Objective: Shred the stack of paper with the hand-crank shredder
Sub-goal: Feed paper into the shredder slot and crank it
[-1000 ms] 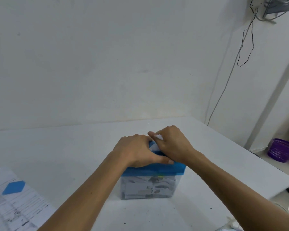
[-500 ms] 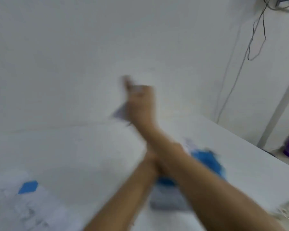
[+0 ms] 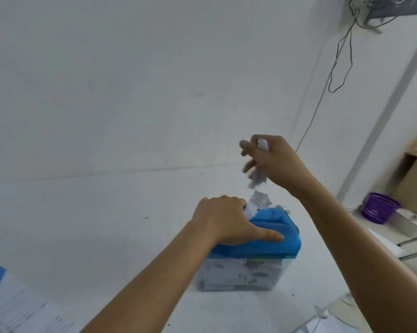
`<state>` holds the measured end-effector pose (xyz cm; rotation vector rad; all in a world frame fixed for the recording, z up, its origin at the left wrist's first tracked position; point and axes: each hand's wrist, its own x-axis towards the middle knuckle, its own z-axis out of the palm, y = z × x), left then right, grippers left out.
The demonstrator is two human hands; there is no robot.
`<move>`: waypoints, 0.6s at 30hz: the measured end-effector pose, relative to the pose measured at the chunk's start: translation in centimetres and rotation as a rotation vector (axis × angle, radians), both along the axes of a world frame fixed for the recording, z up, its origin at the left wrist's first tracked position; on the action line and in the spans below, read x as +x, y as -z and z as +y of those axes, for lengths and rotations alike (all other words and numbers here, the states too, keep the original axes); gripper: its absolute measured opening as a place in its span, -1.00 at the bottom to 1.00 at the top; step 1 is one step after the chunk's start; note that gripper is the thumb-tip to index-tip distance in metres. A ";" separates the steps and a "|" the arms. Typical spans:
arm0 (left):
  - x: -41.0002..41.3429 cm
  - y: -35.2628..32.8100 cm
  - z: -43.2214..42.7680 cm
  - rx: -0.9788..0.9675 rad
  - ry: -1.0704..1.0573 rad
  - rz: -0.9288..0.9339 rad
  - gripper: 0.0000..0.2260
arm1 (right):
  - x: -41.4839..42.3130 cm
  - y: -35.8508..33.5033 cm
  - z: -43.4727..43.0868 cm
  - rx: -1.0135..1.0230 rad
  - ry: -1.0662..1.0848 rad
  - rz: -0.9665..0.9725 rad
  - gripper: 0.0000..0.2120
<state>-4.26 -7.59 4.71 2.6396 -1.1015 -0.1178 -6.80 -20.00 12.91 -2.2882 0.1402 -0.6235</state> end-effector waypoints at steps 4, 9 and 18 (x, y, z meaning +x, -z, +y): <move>1.0 0.0 0.1 0.032 -0.025 0.016 -0.20 | -2.8 1.2 -2.0 -0.033 -0.020 -0.026 -0.89; 1.0 -0.1 0.1 -0.045 -0.036 0.061 -0.33 | -3.6 4.8 -2.2 -0.346 -0.029 0.239 -0.72; 0.9 -0.4 0.1 -0.066 -0.056 0.062 -0.52 | -3.3 7.7 -1.1 -0.131 -0.001 0.083 -0.80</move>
